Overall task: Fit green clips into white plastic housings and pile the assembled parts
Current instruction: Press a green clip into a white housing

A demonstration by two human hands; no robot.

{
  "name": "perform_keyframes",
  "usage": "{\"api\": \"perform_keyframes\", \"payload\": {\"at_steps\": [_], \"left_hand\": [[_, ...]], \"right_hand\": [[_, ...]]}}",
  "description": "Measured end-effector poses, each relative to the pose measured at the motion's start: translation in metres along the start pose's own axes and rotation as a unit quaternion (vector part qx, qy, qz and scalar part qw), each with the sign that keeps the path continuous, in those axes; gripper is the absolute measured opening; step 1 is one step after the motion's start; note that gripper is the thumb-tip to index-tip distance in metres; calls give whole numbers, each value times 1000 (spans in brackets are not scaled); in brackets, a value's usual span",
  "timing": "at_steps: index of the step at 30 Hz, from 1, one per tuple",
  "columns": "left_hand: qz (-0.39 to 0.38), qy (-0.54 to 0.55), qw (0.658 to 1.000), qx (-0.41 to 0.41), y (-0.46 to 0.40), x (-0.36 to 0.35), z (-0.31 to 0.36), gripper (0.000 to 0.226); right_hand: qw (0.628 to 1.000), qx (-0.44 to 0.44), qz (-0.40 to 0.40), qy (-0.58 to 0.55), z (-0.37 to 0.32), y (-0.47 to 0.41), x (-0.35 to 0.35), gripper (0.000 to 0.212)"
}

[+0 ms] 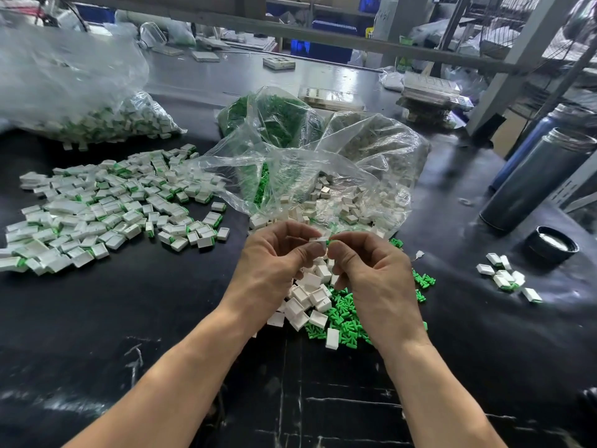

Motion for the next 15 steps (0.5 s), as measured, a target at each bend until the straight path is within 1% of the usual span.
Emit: {"api": "perform_keyframes", "payload": {"at_steps": [8,15], "left_hand": [[-3,-44,999,-17,2,3,4,7],[9,-93,994,-48,4,2,9,14]], "right_hand": [[997,42,7,66,-4,4,-4,16],[990,71,15,124,-3,5,-5,19]]}}
Point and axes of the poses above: each hand's wrist, its own y-axis away from the middle knuckle, its own x-axis out of the back of the hand, z = x × y, the point moved 5 cm from there along -y, towards the middle knuckle, and after that the axes turned 2 degrees about -z, right-handed, at the moved point
